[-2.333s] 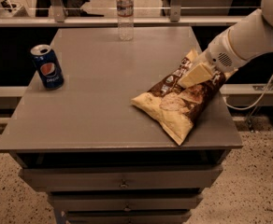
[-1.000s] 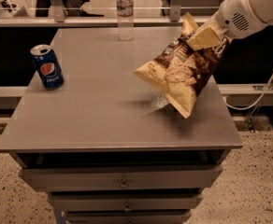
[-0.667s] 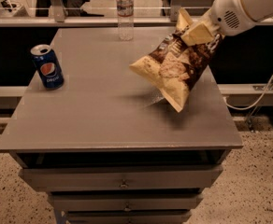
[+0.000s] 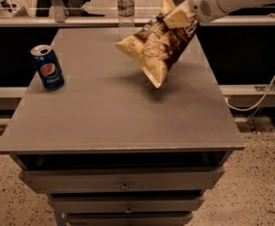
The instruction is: Move brown chip bag near water bottle
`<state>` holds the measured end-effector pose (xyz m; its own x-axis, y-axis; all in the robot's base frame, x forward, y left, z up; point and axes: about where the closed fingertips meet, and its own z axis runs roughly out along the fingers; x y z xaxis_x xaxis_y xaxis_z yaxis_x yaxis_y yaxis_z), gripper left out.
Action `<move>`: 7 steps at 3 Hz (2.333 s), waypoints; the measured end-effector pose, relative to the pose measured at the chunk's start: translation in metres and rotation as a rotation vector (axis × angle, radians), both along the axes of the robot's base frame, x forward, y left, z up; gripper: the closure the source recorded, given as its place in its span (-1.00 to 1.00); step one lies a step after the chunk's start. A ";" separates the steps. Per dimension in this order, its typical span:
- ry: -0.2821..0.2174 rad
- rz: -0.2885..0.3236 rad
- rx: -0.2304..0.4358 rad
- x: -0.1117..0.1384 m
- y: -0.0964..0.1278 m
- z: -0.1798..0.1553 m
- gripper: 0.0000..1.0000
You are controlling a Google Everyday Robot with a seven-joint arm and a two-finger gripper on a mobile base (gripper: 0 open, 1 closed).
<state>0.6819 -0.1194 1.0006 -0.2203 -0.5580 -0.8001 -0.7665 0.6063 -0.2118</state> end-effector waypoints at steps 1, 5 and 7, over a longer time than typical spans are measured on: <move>-0.022 0.007 0.042 0.042 0.018 -0.004 1.00; 0.000 -0.093 0.092 0.155 0.028 -0.062 0.62; 0.026 -0.096 0.099 0.167 0.028 -0.080 -0.30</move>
Offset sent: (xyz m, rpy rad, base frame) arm 0.1189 0.0256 -0.0260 0.0562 -0.0508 -0.0554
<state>0.8491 -0.0915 0.9204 -0.2901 -0.4518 -0.8437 -0.7086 0.6939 -0.1279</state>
